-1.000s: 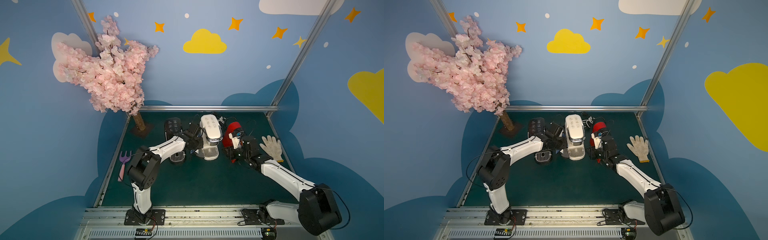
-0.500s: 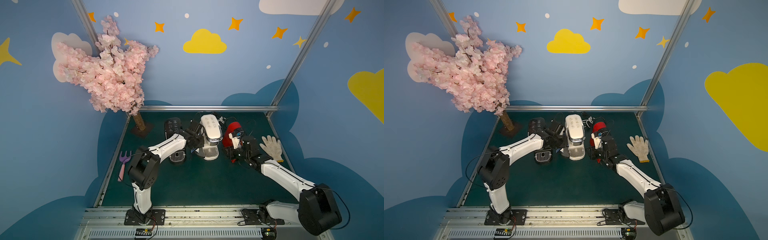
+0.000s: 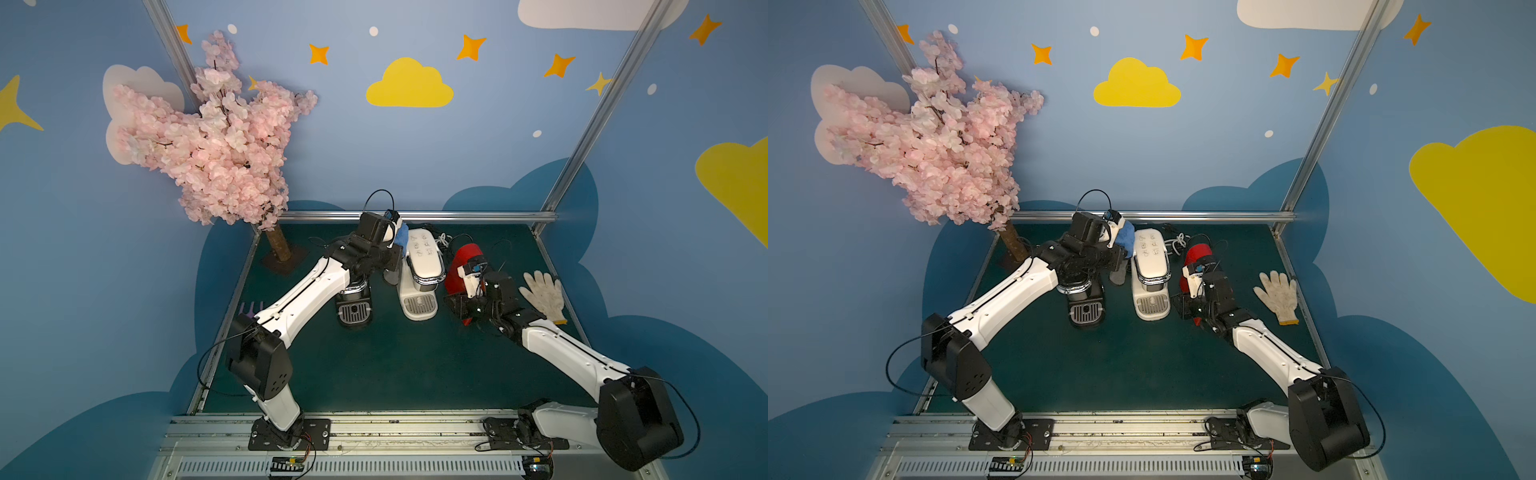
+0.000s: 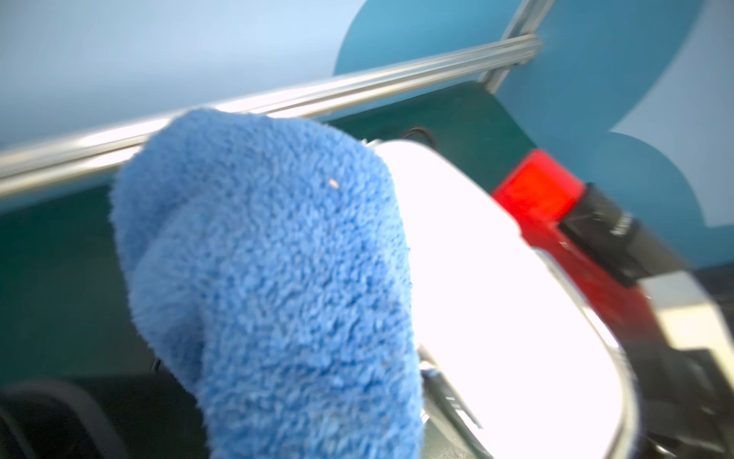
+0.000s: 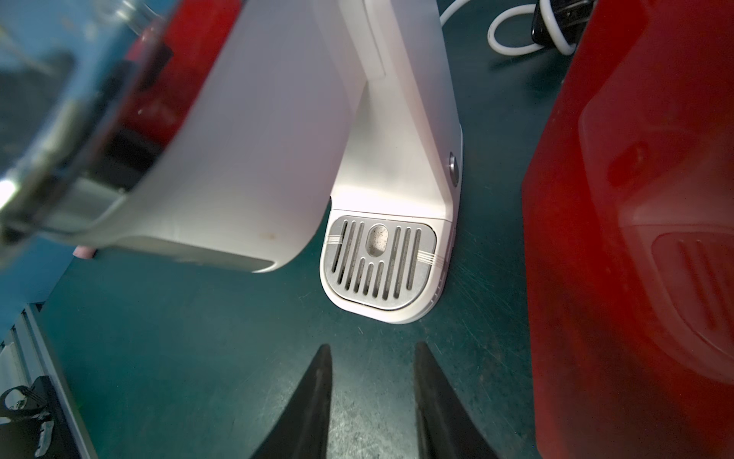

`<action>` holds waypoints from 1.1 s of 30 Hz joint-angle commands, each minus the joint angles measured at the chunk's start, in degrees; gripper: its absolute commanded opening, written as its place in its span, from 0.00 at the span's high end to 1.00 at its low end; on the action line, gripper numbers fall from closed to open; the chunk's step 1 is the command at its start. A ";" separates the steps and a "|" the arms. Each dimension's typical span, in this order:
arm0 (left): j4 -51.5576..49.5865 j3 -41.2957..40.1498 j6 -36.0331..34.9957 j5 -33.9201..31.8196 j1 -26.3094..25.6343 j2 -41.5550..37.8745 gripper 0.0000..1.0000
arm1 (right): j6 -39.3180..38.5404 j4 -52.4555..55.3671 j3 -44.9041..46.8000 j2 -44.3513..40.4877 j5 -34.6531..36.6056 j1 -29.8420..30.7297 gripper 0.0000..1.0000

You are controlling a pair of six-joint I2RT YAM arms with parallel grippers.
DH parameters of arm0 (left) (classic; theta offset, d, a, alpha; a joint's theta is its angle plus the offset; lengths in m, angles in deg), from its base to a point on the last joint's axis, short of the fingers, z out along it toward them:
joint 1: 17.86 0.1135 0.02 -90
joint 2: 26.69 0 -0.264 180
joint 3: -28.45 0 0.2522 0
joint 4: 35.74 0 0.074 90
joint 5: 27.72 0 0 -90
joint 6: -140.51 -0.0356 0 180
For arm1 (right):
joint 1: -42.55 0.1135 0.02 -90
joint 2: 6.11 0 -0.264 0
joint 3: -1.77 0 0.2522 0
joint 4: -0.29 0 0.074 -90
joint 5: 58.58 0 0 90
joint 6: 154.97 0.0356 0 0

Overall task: Wipe the surface of a coffee machine
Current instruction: Wipe the dirt from the surface of the coffee machine.

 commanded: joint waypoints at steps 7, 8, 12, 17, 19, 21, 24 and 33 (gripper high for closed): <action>-9.28 11.83 -8.31 10.34 -4.08 0.57 0.97 | 0.11 0.21 0.63 1.87 1.64 -0.24 0.65; -10.39 13.12 -8.65 12.82 -4.91 0.98 0.97 | 0.11 0.10 0.63 1.86 1.64 -0.24 0.65; -14.60 17.83 -10.10 14.57 -7.59 3.56 0.97 | 0.20 -0.01 0.63 2.06 1.73 -0.15 0.65; -21.78 26.11 -10.61 7.49 -8.24 10.63 0.97 | 0.15 0.13 0.63 1.84 1.47 -0.08 0.65; -24.55 29.51 -11.10 3.69 -8.16 14.12 0.97 | 0.13 0.19 0.74 1.57 1.72 -0.06 0.65; -25.88 31.81 -11.27 1.33 -7.83 16.93 0.97 | 0.06 0.27 0.80 1.40 2.12 -0.09 0.65; -27.12 35.18 -10.68 -0.44 -6.70 20.79 0.97 | -0.09 0.54 0.81 1.18 2.42 0.03 0.65; -26.86 44.09 -9.93 -5.62 -2.44 30.06 0.97 | -0.18 0.23 1.07 0.83 2.44 0.27 0.65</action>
